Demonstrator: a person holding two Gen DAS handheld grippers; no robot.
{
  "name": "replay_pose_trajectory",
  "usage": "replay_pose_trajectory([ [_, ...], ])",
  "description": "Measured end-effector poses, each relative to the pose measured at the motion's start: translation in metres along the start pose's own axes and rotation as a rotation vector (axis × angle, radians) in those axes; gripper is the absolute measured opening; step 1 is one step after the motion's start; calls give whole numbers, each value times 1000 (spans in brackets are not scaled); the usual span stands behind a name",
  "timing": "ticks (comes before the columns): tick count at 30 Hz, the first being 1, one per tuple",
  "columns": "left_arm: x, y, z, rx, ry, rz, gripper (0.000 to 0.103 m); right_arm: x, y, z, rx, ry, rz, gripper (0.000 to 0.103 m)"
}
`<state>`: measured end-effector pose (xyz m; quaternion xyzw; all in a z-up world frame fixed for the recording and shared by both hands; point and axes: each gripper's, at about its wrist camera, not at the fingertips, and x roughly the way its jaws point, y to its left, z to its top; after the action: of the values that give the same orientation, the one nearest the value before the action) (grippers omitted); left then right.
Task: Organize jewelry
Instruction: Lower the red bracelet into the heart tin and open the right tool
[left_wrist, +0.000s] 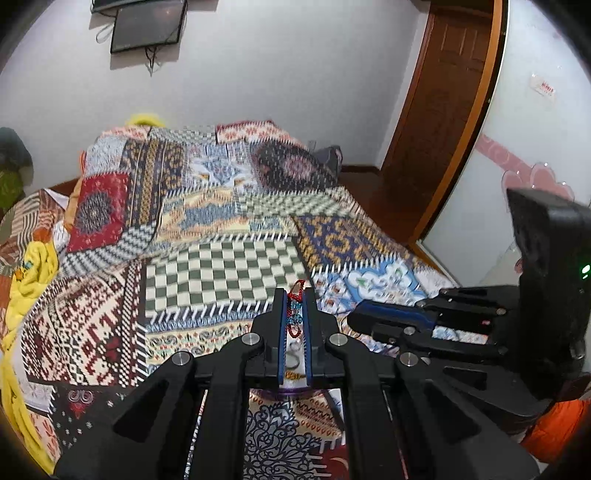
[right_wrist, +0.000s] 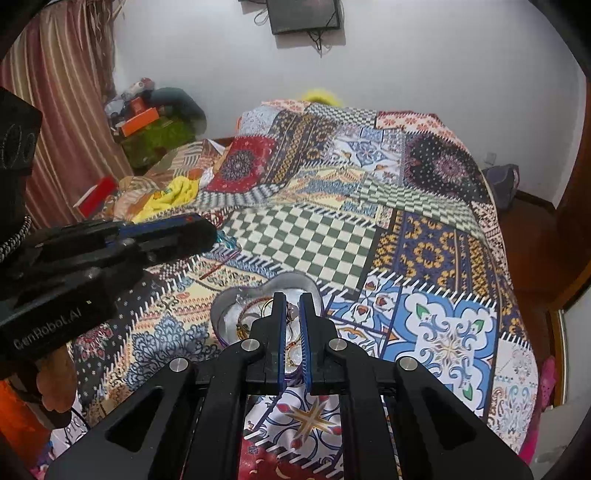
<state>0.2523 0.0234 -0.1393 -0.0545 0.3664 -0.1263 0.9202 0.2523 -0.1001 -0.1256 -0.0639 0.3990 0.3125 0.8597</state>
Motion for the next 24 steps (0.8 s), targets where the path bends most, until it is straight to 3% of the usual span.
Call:
replay_pose_trajectory([
  [9, 38, 13, -22, -36, 121, -14, 6, 23, -2, -11, 0, 65, 25, 6],
  [24, 40, 10, -28, -21, 142, 0, 6, 36, 2, -15, -21, 108, 40, 6],
])
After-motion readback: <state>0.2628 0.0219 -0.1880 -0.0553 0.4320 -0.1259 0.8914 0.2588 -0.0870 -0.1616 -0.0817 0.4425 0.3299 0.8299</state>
